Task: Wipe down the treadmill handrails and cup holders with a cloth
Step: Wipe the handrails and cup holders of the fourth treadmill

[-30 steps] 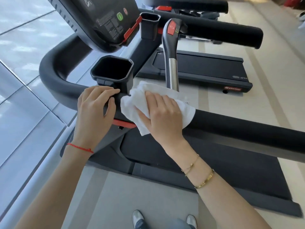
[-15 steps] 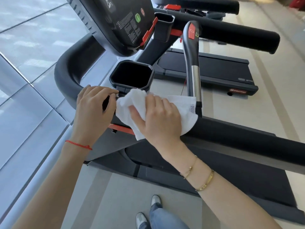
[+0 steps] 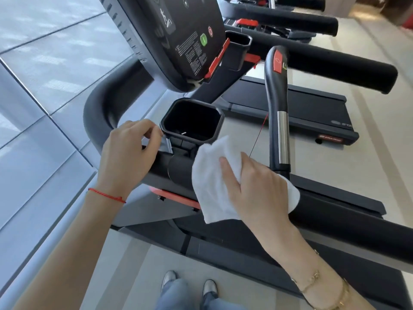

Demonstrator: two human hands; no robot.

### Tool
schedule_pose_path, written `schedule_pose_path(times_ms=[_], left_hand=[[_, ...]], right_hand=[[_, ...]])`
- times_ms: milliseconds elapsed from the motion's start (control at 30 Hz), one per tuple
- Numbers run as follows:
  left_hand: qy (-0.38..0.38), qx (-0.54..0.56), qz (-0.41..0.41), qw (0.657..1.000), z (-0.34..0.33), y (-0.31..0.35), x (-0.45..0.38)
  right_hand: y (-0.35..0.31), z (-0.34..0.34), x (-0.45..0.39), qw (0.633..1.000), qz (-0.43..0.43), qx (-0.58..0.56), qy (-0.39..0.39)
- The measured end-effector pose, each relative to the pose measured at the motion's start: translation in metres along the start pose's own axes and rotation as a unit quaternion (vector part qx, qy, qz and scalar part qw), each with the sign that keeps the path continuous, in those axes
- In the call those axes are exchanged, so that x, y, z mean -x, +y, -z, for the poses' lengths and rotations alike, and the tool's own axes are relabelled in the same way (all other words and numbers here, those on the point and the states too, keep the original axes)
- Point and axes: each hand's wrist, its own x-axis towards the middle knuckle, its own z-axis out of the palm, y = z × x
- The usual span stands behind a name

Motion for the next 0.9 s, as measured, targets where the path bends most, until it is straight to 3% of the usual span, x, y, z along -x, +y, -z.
schedule_pose_path(times_ms=[200, 267, 367, 433, 500, 633, 900], left_hand=[[-0.049, 0.038, -0.046, 0.997, -0.002, -0.011, -0.039], [-0.079, 0.038, -0.066, 0.994, -0.003, -0.015, -0.050], [-0.109, 0.021, -0.076, 0.991, -0.005, -0.022, -0.066], [-0.138, 0.022, -0.079, 0.987, -0.009, -0.026, -0.075], [-0.178, 0.023, -0.088, 0.980, -0.015, -0.027, -0.080], [-0.235, 0.016, -0.119, 0.964, -0.021, -0.030, -0.084], [-0.230, 0.061, -0.128, 0.963, -0.026, -0.037, -0.086]], right_hand=[[-0.014, 0.012, -0.069, 0.986, -0.103, 0.026, 0.126], [-0.018, 0.008, -0.095, 0.983, -0.119, 0.058, 0.124], [-0.024, -0.014, -0.117, 0.989, -0.118, 0.085, 0.021], [-0.023, -0.032, -0.120, 0.985, -0.132, 0.001, -0.111], [-0.019, -0.041, -0.121, 0.952, -0.181, -0.109, -0.222], [-0.006, -0.042, -0.131, 0.929, -0.193, -0.154, -0.276], [-0.011, -0.053, -0.164, 0.935, -0.100, -0.179, -0.291]])
